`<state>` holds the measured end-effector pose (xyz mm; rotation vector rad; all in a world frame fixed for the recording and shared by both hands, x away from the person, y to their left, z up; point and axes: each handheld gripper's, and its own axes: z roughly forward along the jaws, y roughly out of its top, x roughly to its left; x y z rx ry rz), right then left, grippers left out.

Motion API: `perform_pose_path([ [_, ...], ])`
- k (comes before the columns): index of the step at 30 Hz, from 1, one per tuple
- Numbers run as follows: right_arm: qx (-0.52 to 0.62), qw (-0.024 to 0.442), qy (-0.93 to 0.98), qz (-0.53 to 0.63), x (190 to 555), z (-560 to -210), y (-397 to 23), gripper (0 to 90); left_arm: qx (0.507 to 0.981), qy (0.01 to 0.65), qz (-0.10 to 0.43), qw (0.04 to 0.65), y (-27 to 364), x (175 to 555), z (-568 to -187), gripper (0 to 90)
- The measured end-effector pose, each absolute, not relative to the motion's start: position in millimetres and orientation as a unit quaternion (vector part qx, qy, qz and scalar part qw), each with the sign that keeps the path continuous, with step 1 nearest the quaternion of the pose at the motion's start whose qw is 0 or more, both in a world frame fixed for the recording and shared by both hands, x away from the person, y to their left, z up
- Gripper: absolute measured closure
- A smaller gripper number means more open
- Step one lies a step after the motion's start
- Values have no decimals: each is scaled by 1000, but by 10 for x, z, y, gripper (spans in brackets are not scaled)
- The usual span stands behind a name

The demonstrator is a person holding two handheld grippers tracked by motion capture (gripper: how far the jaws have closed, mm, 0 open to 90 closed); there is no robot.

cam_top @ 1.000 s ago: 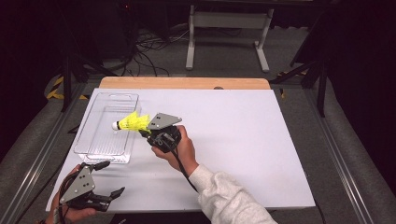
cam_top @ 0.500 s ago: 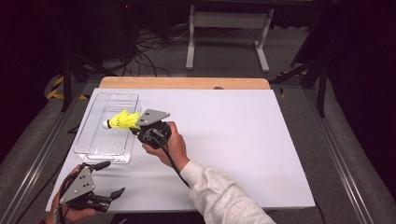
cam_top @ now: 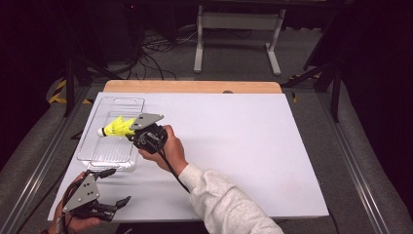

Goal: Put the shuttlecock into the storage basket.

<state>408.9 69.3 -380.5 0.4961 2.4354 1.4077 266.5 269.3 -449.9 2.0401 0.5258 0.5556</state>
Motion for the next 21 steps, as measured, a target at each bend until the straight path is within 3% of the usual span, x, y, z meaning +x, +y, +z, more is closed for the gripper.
perform_pose_path([
  [21, 169, 123, 849, 485, 4145, -3844, 922, 884, 827, 213, 225, 469, 2705, 2649, -4490, 76],
])
